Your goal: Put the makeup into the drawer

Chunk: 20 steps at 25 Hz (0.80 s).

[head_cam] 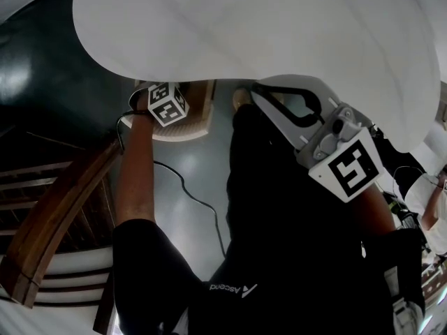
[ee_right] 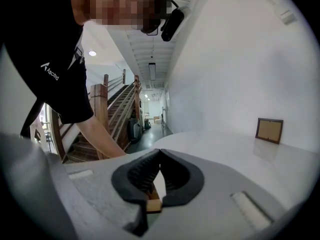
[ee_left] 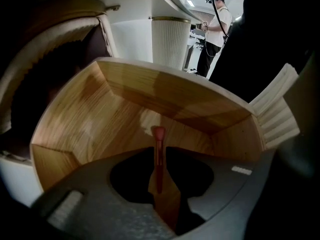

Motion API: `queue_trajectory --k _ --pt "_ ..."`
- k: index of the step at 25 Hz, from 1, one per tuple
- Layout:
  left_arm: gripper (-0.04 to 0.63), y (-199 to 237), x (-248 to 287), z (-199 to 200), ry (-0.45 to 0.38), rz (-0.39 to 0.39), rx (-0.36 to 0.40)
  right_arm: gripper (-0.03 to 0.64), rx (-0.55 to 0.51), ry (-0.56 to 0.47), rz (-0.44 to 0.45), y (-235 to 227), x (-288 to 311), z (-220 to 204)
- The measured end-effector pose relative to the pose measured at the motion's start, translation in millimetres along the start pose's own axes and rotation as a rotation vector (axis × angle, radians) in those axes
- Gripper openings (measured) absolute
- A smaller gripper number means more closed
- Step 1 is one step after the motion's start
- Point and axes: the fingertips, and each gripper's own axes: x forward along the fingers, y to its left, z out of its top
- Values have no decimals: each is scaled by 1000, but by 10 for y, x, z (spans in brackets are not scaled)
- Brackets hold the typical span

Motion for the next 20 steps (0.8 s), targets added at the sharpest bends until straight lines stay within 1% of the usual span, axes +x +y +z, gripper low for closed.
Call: queue_trajectory --k 4,7,11,20 --pt "75 6 -192 -2 -5 8 -28 3 -3 -15 17 41 33 70" --pt "41 22 -365 130 -33 48 -34 3 -10 -26 30 62 -6 104" --pt "35 88 -639 283 -62 95 -36 3 -18 -37 48 84 -32 174" --pt "12 -26 -943 227 -23 134 -33 3 -30 -93 71 140 -59 224"
